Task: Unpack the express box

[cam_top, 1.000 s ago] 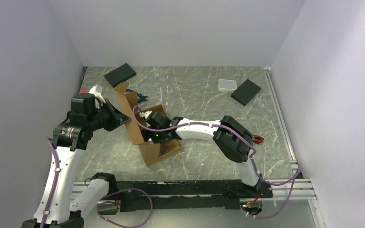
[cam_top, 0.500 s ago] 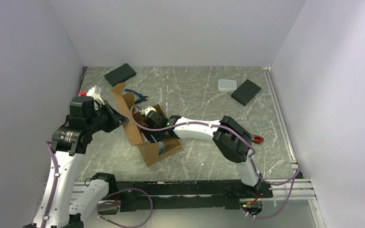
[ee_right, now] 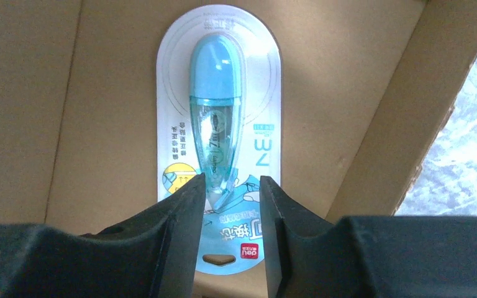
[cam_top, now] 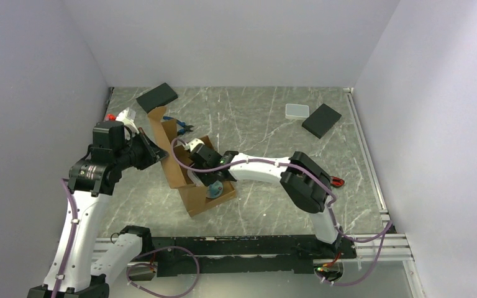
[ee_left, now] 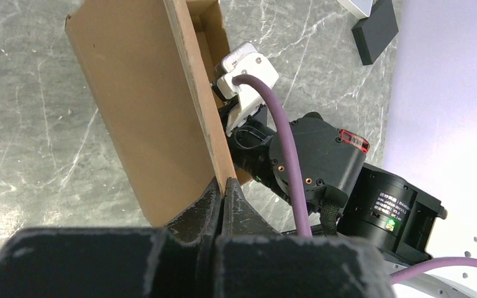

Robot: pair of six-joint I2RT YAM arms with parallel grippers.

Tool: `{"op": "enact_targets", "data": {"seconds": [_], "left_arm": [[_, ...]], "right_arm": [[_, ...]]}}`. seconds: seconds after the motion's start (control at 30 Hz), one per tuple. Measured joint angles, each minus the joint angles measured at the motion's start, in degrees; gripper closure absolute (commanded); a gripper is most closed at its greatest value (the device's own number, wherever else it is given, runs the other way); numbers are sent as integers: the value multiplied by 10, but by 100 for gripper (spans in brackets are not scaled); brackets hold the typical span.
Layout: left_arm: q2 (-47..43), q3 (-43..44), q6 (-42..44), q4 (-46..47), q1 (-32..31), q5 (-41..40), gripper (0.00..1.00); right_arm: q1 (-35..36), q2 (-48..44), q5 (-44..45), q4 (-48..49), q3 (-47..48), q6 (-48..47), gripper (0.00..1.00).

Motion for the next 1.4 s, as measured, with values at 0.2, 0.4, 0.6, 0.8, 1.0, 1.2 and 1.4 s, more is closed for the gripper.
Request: {"op": "enact_targets", "data": {"seconds": [0.2, 0.4, 0.6, 0.8, 1.0, 1.2, 1.4], "left_arm": [[0, 0, 4, 1, 0, 0, 100], [0, -5, 4, 6, 0, 4, 100], [-7, -6, 4, 7, 0, 4, 100], [-9, -6, 4, 4, 0, -1, 94], [-8, 6, -2, -19, 0, -25, 74], [-3, 10, -17, -41, 1, -32, 48], [0, 25, -22, -38, 1, -19, 22]], "right_arm": [[-1, -10, -18, 55, -40, -21, 44], [-6, -26, -67, 93, -57, -26, 39], [-8, -11, -79, 111, -41, -28, 43], [-9, 30, -63, 115, -14, -38, 51], [-9, 42, -35, 123, -6, -44, 69], [-9, 42, -30, 123, -6, -44, 92], [-10, 42, -30, 123, -5, -37, 100]]}}
